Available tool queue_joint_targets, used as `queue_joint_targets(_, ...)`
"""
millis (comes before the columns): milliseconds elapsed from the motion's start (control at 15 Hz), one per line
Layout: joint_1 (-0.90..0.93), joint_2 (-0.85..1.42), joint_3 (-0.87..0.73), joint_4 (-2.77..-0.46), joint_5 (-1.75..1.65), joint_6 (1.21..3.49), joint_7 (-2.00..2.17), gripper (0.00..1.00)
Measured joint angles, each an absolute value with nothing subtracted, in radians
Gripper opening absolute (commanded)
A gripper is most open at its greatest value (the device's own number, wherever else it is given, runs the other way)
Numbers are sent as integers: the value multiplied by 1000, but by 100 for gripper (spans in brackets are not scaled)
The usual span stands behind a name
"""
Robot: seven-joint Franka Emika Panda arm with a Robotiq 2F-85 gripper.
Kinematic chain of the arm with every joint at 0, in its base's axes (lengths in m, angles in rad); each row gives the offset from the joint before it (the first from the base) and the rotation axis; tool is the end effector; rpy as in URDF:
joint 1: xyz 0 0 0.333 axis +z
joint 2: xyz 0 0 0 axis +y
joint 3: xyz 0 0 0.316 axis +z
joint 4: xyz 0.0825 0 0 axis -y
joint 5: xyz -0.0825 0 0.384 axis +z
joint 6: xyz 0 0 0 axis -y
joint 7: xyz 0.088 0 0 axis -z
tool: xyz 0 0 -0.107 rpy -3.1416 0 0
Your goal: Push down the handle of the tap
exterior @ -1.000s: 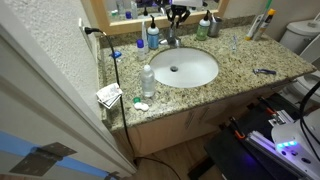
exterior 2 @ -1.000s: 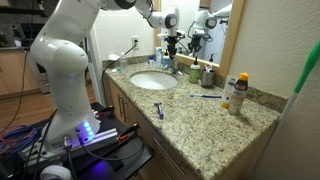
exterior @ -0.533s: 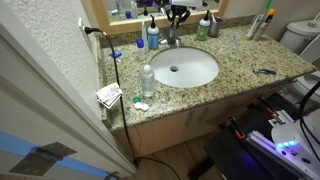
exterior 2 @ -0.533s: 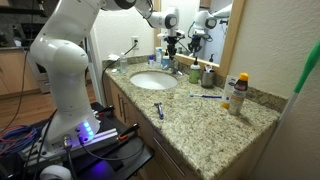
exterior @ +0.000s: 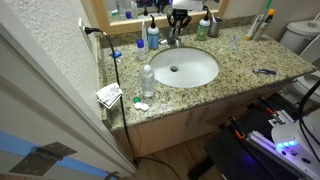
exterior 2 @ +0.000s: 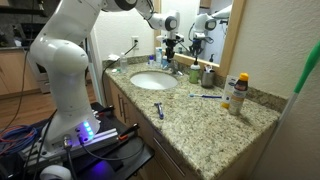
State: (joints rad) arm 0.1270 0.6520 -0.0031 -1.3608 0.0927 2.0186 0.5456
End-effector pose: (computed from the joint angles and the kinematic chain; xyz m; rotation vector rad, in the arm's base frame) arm 0.7221 0.0959 0.3382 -2.9813 0.6996 0.0328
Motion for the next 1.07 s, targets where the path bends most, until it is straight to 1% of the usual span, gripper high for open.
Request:
queue_joint_targets(400, 127, 662, -6, -1369, 116, 2005, 546, 7)
queue_joint_targets(467, 127, 661, -7, -1371, 116, 2006, 546, 35)
queue_joint_targets(533, 128, 660, -7, -1372, 115, 2006, 546, 55)
queue_joint_targets(600, 129, 659, -10, -1372, 111, 2003, 551, 60)
queue_joint_targets(733, 131, 653, -21, -1373, 98, 1985, 573, 73)
queue_joint_targets(933, 128, 630, -33, -1388, 81, 1957, 556, 97)
queue_joint_targets(1000, 124, 611, -33, -1404, 81, 1942, 535, 100)
queue_joint_targets(1067, 120, 583, -34, -1426, 80, 1910, 508, 100)
